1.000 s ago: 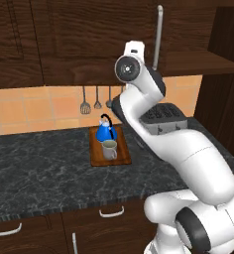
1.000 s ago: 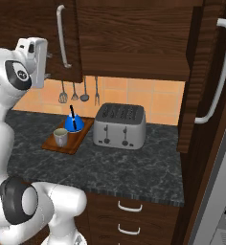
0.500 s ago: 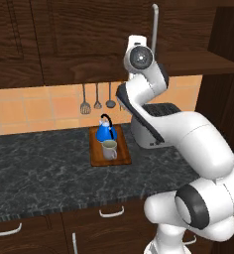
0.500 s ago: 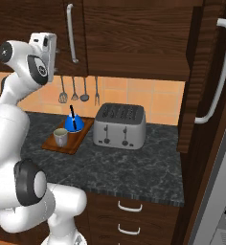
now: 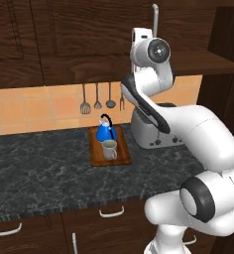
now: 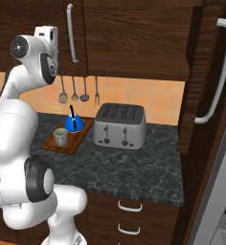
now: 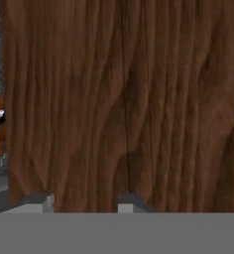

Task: Pick the kettle from the counter and place it on the tray. Then pick the mug from the cabinet and place it on the tray. Then close the cabinet doors.

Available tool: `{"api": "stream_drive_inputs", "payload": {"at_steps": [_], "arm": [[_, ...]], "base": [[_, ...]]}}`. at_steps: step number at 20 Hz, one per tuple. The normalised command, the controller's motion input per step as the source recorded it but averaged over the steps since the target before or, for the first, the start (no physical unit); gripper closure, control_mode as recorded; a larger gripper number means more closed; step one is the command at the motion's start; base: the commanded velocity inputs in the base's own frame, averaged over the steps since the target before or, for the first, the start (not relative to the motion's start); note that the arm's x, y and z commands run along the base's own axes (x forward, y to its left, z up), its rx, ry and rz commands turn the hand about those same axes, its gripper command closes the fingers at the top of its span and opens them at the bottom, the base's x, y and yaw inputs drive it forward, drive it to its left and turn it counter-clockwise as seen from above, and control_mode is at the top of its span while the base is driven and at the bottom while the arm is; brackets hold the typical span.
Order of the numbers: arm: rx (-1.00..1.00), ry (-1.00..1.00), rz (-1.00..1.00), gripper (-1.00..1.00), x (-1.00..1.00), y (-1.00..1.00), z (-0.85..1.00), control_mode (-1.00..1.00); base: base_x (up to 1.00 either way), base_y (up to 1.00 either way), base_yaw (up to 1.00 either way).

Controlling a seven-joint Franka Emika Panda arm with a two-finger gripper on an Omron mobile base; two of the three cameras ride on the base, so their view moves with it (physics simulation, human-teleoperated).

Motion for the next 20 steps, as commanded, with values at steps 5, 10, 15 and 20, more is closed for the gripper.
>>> {"api": "stream_drive_inputs", "payload": {"at_steps": [5,10,15,20], "arm": [[-0.04,0.02,0.02,-1.0,0.42,0.25,-0.13,-1.0],[-0.04,0.05,0.06,-1.0,0.04,0.14,-0.15,-1.0],[-0.01,-0.01,0.05,-1.0,-0.46,0.03,0.0,-1.0],[0.01,-0.06,0.0,-1.0,-0.72,0.0,0.01,-1.0]], "base": [[0.0,0.0,0.0],[0.0,0.0,0.0],[0.0,0.0,0.0],[0.0,0.0,0.0]]}}
